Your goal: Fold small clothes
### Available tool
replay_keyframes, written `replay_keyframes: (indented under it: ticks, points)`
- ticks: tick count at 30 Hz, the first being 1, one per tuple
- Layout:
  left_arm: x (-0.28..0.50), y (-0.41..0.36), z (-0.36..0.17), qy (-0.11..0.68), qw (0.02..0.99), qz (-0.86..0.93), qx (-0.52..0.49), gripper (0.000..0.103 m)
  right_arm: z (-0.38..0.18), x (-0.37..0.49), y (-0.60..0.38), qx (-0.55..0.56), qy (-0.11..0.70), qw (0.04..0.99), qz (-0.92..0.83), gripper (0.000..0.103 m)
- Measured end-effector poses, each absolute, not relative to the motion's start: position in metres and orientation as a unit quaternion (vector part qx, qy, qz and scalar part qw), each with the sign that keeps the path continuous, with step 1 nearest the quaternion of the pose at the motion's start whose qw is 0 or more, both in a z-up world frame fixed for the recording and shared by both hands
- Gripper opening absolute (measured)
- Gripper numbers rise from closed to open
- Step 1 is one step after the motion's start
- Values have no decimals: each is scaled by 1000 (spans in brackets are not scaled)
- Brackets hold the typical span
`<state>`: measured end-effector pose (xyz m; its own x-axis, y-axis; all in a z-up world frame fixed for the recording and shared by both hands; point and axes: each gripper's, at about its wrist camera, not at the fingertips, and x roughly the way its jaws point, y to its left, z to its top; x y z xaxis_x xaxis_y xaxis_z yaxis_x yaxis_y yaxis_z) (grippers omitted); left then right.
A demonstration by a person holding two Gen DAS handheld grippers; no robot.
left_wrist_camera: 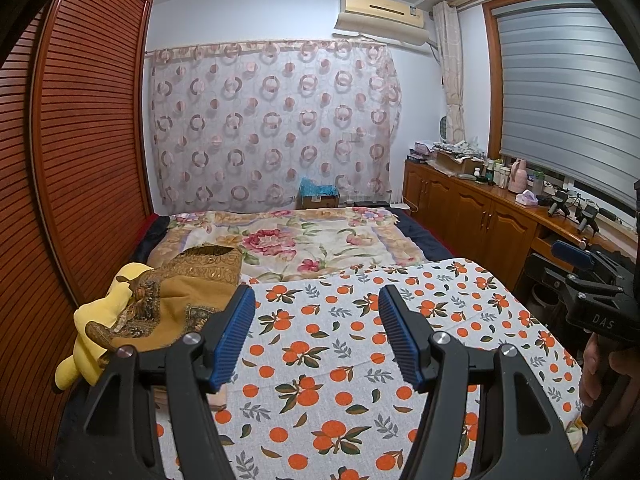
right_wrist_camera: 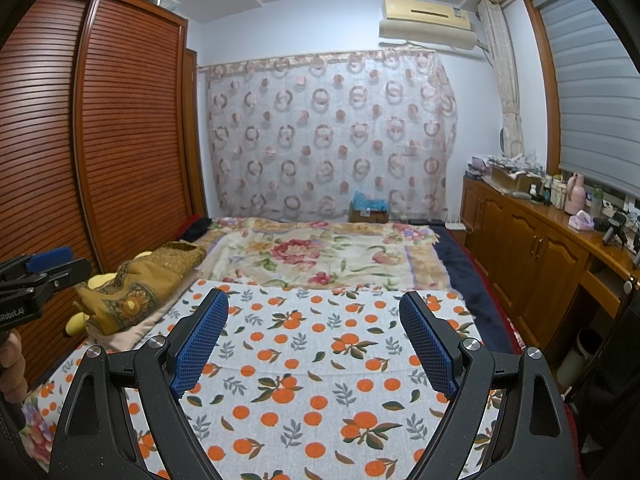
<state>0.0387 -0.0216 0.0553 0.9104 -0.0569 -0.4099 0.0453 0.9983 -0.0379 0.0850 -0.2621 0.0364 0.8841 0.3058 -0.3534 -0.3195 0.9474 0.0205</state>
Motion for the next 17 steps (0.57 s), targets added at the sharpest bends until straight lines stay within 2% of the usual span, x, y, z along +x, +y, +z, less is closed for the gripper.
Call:
replay_keyframes:
  ticks: [17]
  points:
    - [38, -22, 53, 210, 977, -26, -14, 64, 35, 85, -262, -19, 179, 970, 161, 89]
